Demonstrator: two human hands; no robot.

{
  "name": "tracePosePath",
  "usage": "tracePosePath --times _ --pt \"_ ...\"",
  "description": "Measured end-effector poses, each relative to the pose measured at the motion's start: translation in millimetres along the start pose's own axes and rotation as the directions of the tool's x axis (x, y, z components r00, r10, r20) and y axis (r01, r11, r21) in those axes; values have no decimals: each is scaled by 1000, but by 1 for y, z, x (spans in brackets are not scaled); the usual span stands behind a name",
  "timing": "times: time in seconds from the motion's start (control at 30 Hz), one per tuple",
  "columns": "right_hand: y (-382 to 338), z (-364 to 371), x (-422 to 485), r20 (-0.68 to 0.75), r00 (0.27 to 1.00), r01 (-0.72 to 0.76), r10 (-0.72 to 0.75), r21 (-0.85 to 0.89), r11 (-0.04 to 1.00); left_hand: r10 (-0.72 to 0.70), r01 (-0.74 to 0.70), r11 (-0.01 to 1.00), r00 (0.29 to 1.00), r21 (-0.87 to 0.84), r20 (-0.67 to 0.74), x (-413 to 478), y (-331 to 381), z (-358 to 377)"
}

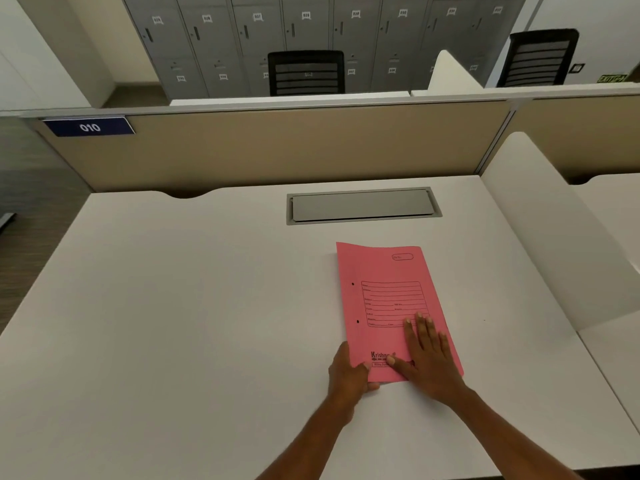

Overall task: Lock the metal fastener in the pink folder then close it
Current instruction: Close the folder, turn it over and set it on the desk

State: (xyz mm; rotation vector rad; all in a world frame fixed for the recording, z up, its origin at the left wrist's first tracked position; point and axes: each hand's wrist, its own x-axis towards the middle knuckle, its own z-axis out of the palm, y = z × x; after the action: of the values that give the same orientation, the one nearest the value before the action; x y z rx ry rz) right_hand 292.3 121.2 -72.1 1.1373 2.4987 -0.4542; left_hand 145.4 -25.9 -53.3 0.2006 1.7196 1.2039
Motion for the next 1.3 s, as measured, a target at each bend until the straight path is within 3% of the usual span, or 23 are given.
tracePosePath --times 0.2,0.33,0.47,0.6,0.7,0.83,1.3 --pt "-9 2 5 -97 994 -28 51 223 974 58 -60 998 998 -35 -39 1 6 -12" --pt "-24 -7 14 -195 973 -28 123 427 904 96 -103 991 992 -81 -84 7 15 -32" --pt "-35 -24 23 -209 961 -9 180 628 778 107 -123 980 988 -153 -109 18 23 -60" --pt "-45 -41 28 -127 958 -42 256 823 566 111 -136 966 986 -219 -126 27 31 -92" --pt "-50 -47 35 -20 966 -108 258 875 472 122 -156 959 981 -237 -152 32 34 -115" --pt "-58 -50 46 143 970 -189 195 952 241 108 -155 963 971 -219 -211 41 39 -140" --pt "-129 -57 85 154 978 -174 141 975 141 85 -190 954 912 -231 -401 58 50 -205"
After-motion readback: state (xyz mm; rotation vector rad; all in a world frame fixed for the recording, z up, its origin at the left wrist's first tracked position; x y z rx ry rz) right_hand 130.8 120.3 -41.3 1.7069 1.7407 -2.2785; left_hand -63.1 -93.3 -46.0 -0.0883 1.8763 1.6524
